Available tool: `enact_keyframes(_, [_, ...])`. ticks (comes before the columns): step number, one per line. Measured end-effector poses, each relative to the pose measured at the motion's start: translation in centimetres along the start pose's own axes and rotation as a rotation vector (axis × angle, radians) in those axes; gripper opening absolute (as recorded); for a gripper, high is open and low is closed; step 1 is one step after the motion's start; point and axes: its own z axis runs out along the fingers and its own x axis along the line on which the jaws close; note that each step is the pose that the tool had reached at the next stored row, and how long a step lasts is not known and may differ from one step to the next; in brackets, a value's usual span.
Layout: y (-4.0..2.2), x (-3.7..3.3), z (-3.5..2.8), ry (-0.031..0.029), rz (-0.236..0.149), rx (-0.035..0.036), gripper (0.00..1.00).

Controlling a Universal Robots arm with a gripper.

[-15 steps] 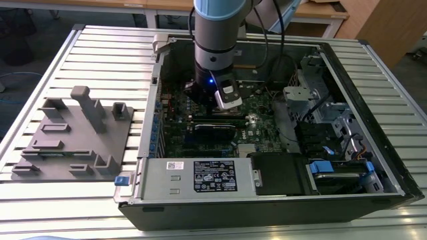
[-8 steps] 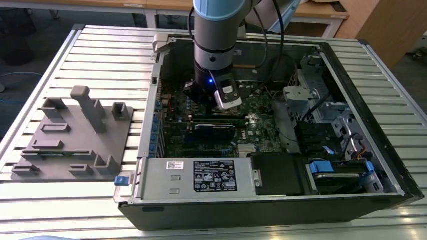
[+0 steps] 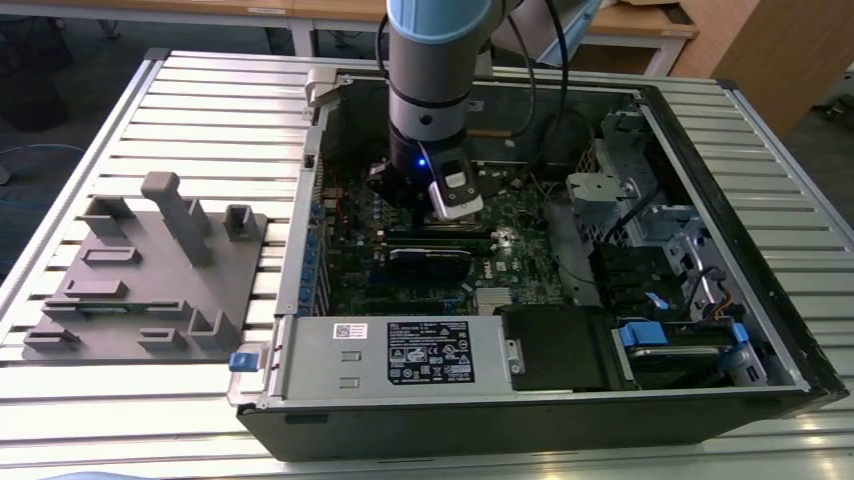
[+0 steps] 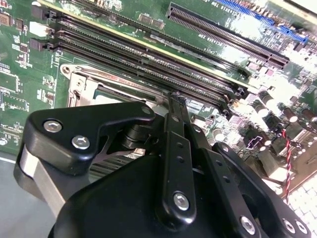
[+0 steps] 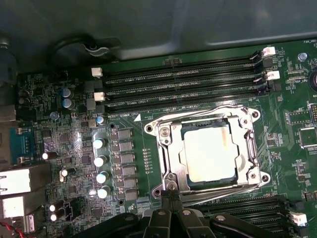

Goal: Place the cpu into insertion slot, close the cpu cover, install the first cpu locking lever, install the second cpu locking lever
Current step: 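Install the second cpu locking lever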

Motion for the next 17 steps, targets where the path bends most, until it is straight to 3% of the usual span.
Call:
enact_keyframes(7, [0.0, 0.0, 0.09, 0.0028, 0.0, -0.0192, 0.1])
enact_keyframes(17, [-0.04, 0.1, 0.22, 0.0053, 0.0, -0.0354, 0.1])
